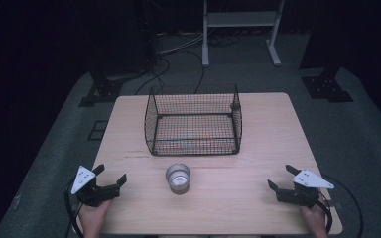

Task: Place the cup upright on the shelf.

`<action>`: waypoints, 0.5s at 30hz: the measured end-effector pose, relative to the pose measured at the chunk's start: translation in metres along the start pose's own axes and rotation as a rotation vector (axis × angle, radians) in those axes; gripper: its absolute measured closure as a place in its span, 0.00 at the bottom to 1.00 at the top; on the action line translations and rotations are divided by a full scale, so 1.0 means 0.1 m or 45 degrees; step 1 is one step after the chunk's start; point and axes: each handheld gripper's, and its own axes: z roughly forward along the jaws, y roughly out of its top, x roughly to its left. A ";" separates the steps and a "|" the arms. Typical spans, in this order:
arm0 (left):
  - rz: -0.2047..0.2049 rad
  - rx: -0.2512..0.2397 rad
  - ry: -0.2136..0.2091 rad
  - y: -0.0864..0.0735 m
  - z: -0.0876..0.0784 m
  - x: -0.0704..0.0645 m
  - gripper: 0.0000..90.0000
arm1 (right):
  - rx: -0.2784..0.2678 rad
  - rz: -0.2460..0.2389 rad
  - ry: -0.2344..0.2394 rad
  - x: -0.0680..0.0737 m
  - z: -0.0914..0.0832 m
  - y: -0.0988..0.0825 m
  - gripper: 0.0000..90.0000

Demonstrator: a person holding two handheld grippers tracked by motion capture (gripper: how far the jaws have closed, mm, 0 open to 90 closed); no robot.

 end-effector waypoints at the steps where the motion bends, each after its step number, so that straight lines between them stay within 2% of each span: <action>1: -0.001 0.003 -0.003 0.00 0.00 0.00 0.02 | -0.001 0.000 0.001 0.00 0.00 0.00 0.15; 6: 0.006 0.003 -0.014 0.00 0.01 -0.01 0.02 | -0.003 -0.001 0.004 0.00 0.00 0.00 0.15; 9: 0.015 -0.003 -0.040 0.01 0.02 -0.03 0.02 | -0.004 -0.003 0.005 0.00 0.00 0.00 0.15; 15: 0.067 0.018 -0.062 0.03 0.06 -0.09 0.02 | -0.005 0.000 0.004 0.00 0.00 0.00 0.15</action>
